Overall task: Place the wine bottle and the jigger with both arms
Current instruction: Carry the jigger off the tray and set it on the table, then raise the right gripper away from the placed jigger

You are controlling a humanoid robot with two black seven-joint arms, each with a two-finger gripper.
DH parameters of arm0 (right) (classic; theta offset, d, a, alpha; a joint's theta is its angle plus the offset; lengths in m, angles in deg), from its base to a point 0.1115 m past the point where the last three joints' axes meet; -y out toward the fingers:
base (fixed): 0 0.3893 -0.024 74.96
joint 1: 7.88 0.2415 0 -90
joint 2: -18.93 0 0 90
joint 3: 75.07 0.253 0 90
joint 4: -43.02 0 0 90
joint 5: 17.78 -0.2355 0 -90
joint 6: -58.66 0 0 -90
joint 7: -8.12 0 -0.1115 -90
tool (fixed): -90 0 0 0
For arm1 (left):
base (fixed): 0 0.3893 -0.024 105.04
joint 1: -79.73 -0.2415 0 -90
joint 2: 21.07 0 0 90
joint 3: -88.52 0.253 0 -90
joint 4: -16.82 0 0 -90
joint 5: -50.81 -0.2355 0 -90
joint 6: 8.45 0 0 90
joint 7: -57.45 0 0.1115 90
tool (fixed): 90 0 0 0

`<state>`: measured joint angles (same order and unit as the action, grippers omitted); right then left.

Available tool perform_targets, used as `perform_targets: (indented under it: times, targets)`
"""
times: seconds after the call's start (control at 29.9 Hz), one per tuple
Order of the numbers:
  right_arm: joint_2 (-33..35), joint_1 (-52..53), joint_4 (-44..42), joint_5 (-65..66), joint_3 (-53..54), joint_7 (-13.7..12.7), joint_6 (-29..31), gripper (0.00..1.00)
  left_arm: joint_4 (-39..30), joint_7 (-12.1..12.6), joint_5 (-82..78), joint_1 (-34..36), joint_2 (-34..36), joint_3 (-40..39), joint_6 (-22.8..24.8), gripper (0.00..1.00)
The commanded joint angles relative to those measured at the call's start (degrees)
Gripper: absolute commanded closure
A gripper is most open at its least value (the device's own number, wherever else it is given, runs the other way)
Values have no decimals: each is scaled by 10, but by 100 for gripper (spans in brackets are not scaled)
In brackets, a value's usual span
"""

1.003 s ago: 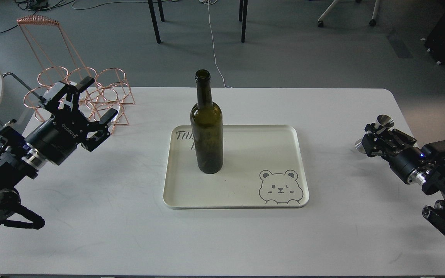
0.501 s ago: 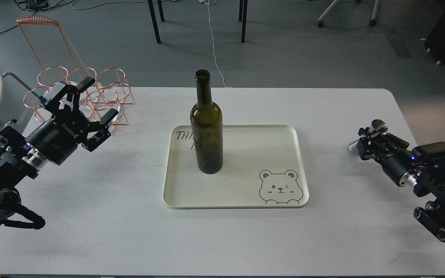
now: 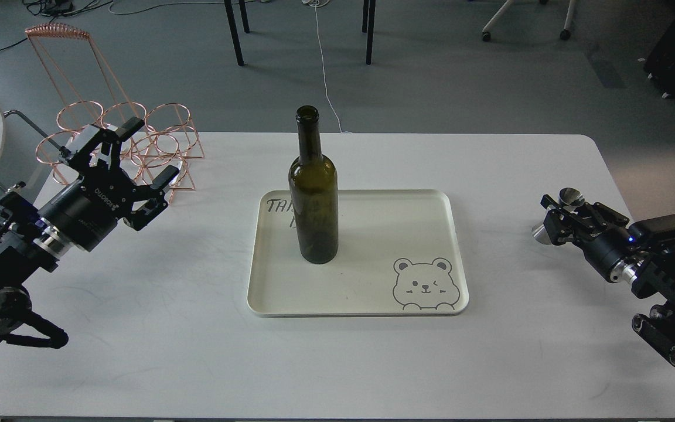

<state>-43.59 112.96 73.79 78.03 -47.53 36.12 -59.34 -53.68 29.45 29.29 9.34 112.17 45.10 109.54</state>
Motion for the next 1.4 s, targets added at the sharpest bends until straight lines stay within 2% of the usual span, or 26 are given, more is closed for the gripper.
perform_targets:
  times: [0.0,0.13,0.4,0.6,0.7,0.77,0.9,1.1,1.27,1.37]
  targets:
    - [2,-7,8,0,-1,0,0,7,0,0,0,0,0,0,0,1]
    - [37,-18,22,-1,-1,0,0,6,0,0,-1,0,0,0,0,1]
    - [153,-88,161,-37,1,0,0,6,0,0,-24,0,-2,0,0,1]
    - [251,-104,338,-214,0,0,0,4,0,0,-25,1,0,0,0,1]
    - [290,-90,454,-354,7,0,0,3,0,0,-24,3,5,-3,0,1]
    - [304,-50,502,-437,8,0,0,3,-1,0,-25,3,14,-3,0,1]
    - [289,32,518,-595,7,0,0,2,-30,0,-40,6,45,-4,0,1]
    - [162,76,486,-849,24,0,179,2,-94,0,-179,6,96,-11,-2,1]
    - [101,69,397,-903,18,0,310,2,-197,0,-368,7,129,-18,-93,1]
    - [47,68,355,-901,14,0,327,2,-225,0,-530,18,115,-23,-168,1]
